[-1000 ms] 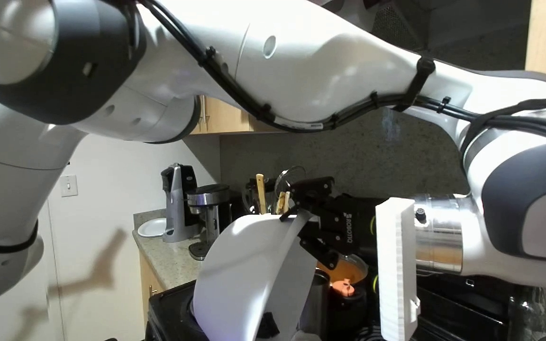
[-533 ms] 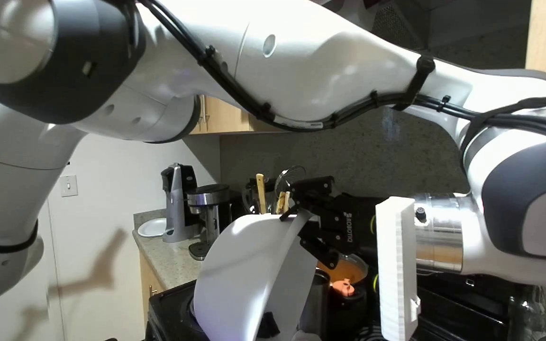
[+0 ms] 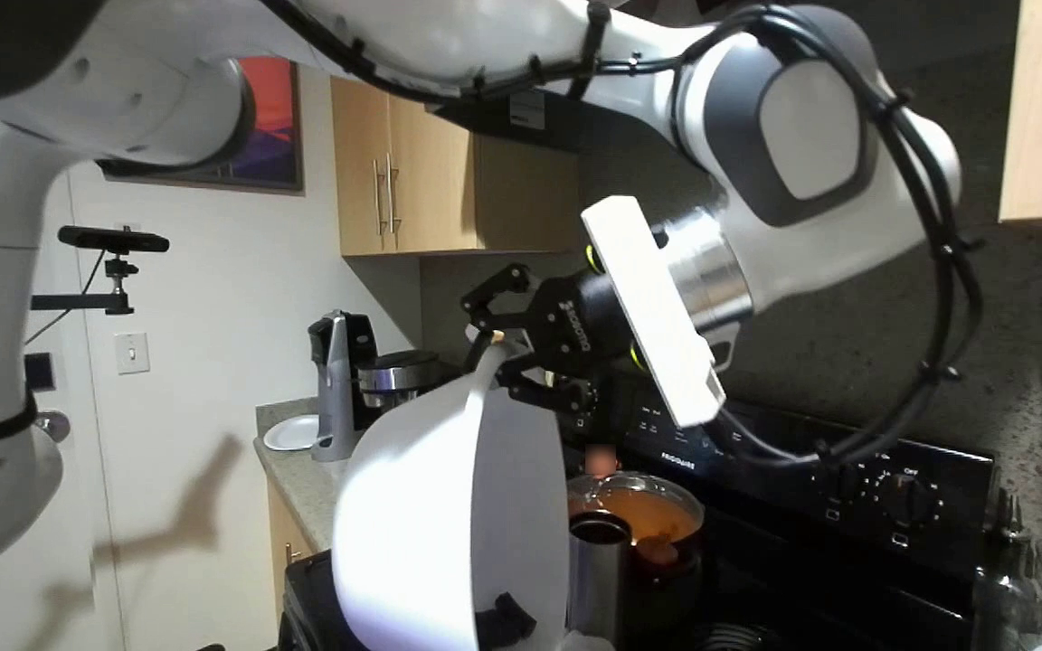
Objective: Pick up the white dish from the stove, pour some some of its contents in the bowl and put the back on the stove.
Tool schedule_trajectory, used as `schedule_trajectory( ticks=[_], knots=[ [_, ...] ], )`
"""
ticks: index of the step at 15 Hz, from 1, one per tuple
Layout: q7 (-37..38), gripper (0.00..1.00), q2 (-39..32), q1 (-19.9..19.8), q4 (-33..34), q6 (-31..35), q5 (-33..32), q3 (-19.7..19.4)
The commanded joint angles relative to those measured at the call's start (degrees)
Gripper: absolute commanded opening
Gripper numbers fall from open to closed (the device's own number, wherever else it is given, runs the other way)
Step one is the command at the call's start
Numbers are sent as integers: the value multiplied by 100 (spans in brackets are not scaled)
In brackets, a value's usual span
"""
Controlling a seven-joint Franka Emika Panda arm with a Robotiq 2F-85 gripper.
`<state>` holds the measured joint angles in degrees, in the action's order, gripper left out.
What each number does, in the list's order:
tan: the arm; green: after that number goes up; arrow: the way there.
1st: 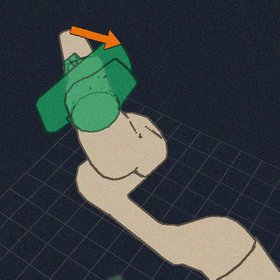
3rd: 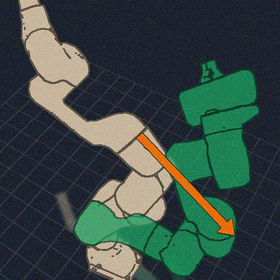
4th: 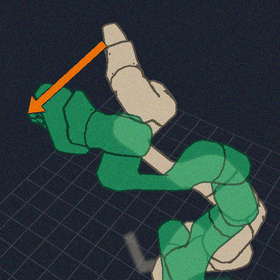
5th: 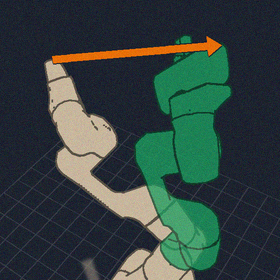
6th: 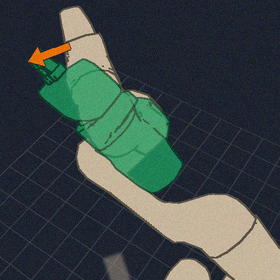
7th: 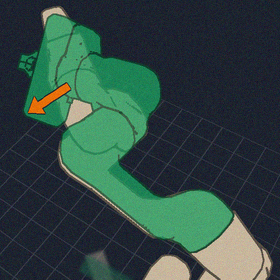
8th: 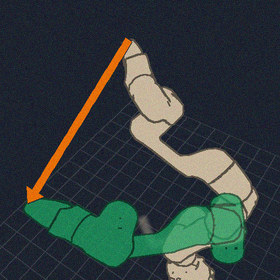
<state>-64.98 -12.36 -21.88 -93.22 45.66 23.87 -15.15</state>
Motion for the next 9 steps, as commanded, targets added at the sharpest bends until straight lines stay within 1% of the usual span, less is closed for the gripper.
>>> schedule_trajectory(
  ticks=[1,5,9],
  knots=[
    [133,2,1432,473,-1044,682,-728,196],
    [232,2,2655,962,-1830,1297,-1272,468],
    [458,2,3932,1484,-2750,1973,-1442,855]
  ],
)
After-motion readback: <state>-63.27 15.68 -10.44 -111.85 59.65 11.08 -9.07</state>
